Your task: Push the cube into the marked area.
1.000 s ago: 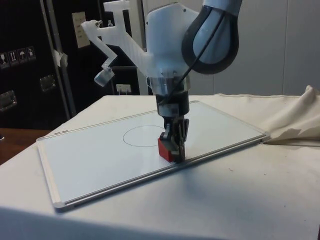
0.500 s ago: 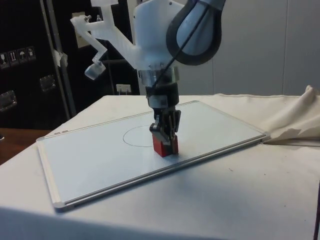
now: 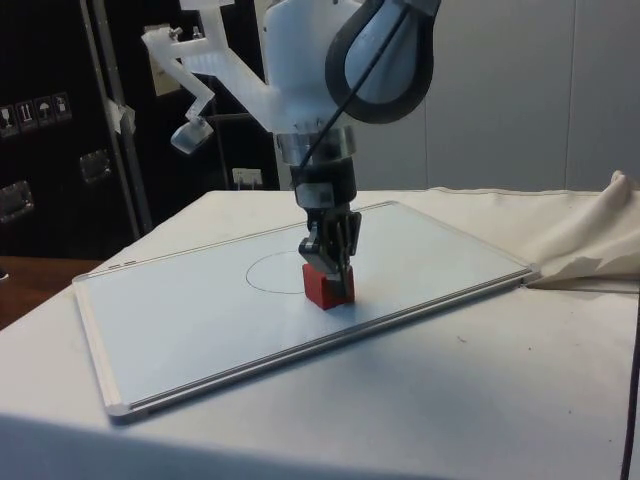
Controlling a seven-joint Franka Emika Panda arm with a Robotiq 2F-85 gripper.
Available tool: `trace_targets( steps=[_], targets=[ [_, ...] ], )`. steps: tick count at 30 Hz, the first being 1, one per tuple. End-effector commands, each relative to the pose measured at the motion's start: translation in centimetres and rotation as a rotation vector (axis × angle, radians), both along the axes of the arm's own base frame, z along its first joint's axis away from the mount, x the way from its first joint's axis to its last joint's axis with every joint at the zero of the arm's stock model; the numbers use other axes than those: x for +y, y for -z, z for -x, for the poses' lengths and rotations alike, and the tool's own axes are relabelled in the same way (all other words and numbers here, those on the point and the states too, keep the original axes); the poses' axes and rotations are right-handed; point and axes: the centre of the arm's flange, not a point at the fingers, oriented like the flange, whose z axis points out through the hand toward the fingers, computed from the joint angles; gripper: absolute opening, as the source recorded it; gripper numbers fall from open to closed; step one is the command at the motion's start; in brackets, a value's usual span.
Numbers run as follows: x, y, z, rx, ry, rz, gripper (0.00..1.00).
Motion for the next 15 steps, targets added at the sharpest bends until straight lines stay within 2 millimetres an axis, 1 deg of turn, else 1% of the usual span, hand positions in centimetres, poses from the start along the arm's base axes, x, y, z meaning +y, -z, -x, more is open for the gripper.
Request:
trace_targets(
  steps=[1,8,9,11,13,15],
  targets=[
    [-0.3,0.0,-0.1,0.002,0.000,0.005,0.00],
    [-1.8,-0.1,-0.5,0.008,0.002,0.025,0.00],
    [-1.5,-0.1,-0.3,0.002,0.002,0.013,0.00],
    [-2.2,-0.4,-1.0,0.007,0.000,0.037,0.00],
    [-2.3,-0.5,-1.2,0.007,0.000,0.041,0.00],
    [-2.3,-0.9,-1.9,0.007,0.002,0.048,0.00]
  ],
)
